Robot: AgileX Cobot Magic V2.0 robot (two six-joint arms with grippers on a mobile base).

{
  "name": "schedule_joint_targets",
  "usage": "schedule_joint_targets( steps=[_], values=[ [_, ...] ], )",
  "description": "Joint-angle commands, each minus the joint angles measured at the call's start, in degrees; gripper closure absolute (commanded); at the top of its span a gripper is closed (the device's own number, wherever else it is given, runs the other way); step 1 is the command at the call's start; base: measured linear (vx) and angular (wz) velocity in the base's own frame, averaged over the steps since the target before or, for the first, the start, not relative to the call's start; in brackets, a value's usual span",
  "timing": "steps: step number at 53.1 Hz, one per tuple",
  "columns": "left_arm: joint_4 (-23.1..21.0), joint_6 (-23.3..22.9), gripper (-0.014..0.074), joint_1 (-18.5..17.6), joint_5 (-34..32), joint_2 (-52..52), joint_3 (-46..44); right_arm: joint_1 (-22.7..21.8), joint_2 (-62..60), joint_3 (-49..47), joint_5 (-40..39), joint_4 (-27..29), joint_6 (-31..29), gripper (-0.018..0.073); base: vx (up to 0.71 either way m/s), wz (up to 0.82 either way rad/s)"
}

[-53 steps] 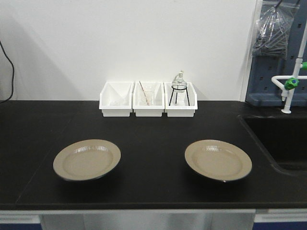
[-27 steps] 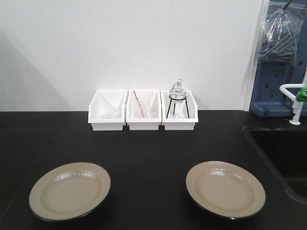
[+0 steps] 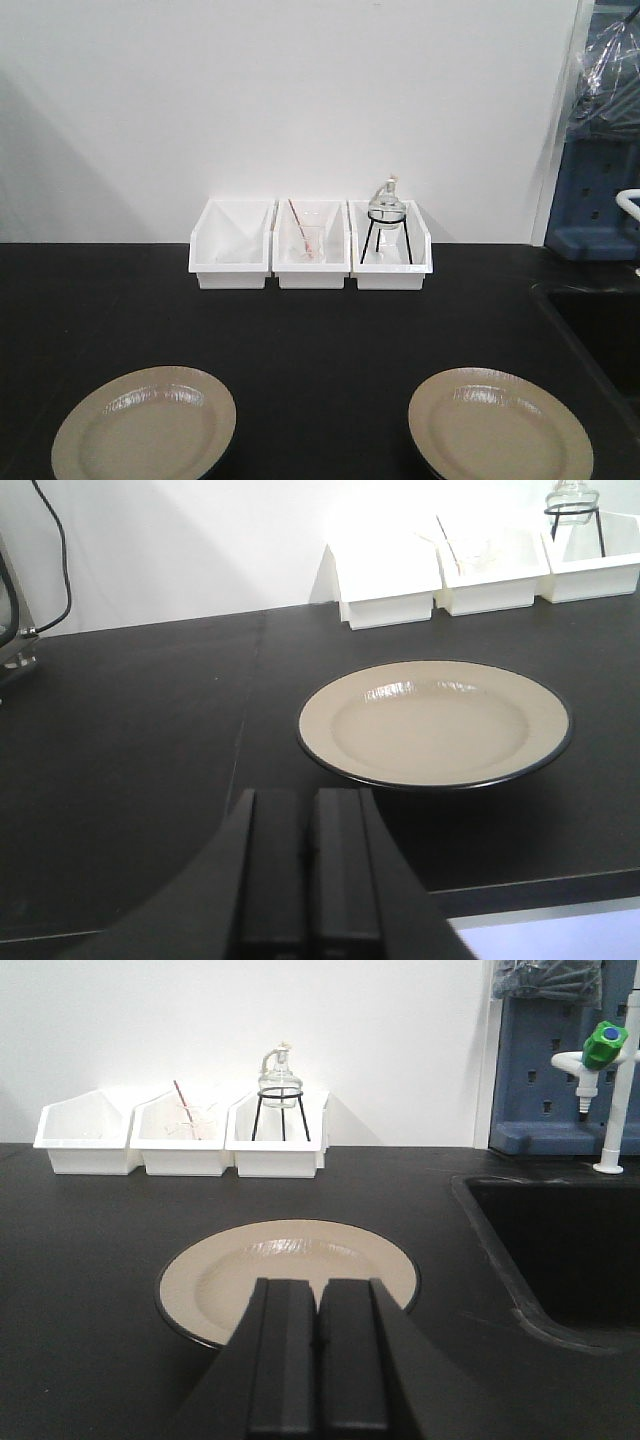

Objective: Arrange circular plates on left workspace

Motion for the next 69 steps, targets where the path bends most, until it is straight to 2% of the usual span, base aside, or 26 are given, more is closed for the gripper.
schedule_joint_targets(
  steps=[1,40,53,56,59,63,66,69],
  values=[
    [-0.1,0.0,0.0594,-0.4,-4.6,-0.9,1.2,-0.2,-0.8,1.3,-4.7,-0.7,-0.1,0.0561,0.04,0.05],
    [-0.1,0.1,0.0594,-0.4,-4.6,-0.9,1.2,-0.2,-0.8,1.3,-4.7,-0.7,-0.1,0.0561,0.00,0.00],
    [0.0,0.7,0.0594,-0.4,-8.2,-0.9,1.2,-0.2,-0.8,1.3,-4.6,-0.7,-0.1,0.0561,0.00,0.00],
    [-0.1,0.3,0.0594,-0.4,-11.0,-0.9,0.7,-0.2,-0.8,1.3,-4.6,-0.7,-0.1,0.0561,0.00,0.00],
    [-1.5,-1.7,0.0594,-0.4,-14.0,-0.9,0.1,-0.2,-0.8,1.3,-4.6,-0.7,-0.1,0.0561,0.00,0.00],
    [-5.4,-7.8,0.0594,-0.4,-16.2,-0.9,-1.6,-0.2,-0.8,1.3,-4.6,-0.7,-0.1,0.0561,0.00,0.00],
    [-6.8,-10.7,0.0594,-0.4,-14.3,-0.4,-4.3,-0.2,-0.8,1.3,-4.6,-0.7,-0.1,0.0561,0.00,0.00],
    [-6.7,-12.2,0.0594,-0.4,-9.6,1.5,-8.0,-0.2,-0.8,1.3,-4.6,-0.7,-0.1,0.0561,0.00,0.00]
  ],
)
